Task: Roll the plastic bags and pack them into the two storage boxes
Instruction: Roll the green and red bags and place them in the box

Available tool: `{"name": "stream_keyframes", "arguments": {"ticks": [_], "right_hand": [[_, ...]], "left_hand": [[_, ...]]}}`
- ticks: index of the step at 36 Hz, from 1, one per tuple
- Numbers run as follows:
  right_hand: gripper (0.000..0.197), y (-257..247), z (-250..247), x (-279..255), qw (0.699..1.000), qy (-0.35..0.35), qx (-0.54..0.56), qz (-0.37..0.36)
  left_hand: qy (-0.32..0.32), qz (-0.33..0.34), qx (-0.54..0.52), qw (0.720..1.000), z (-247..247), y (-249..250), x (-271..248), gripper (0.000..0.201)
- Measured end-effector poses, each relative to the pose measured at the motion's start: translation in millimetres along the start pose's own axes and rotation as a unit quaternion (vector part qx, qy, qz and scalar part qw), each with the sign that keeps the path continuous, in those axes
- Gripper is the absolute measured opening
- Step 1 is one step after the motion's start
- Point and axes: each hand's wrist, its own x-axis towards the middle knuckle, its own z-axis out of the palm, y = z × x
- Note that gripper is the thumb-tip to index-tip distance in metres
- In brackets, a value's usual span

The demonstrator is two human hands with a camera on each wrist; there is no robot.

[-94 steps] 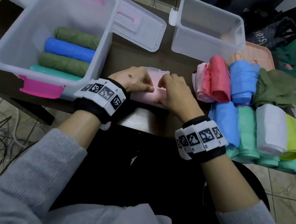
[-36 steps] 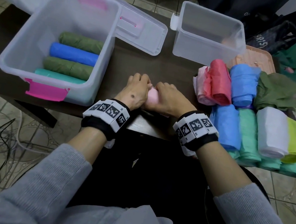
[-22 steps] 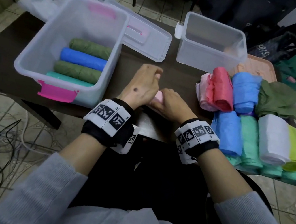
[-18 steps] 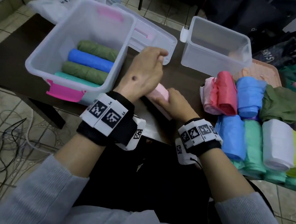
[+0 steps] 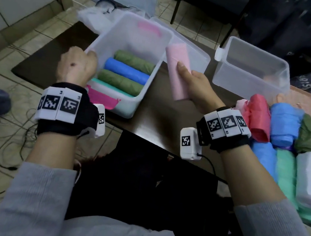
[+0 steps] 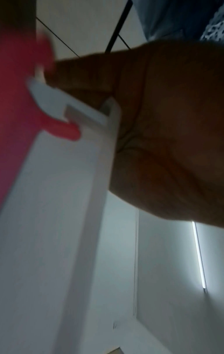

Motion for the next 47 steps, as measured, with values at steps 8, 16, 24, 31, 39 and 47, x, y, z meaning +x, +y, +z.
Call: {"name": "stream_keyframes", "arguments": {"ticks": [8,16,24,31,39,47], "right_hand": [[0.030,-49.3,20.2,12.0,0.997,0.035,-0.006,-0.074],[0.054,-79.3,42.6,25.2,0.918,0.138,-0.268,-0.256],[0.059,-87.8,56.8,42.6,0.816,0.184,-0.481,-0.261],[0.048,-69.2,53.5,58.8,0.782,0.188,-0.559,-0.201],[0.050,-59.9,50.3,62.6,0.747,0.191,-0.609,-0.188],[0.043,-51.7,48.9,63.4,0.764,0.204,-0.582,-0.187]], "left_hand": [[0.064,0.005,-0.069,0.996,5.7,-12.8,-8.1,0.041],[0.104,0.059,-0.103,0.987,8.4,-27.2,-22.7,0.043],[0.134,0.125,-0.158,0.970,11.9,-27.8,-40.6,0.037],[0.136,0.155,-0.166,0.964,15.3,-23.8,-46.6,0.034],[0.133,0.166,-0.151,0.965,16.3,-18.0,-47.5,0.035],[0.135,0.177,-0.142,0.965,16.9,-14.9,-44.6,0.034]]}}
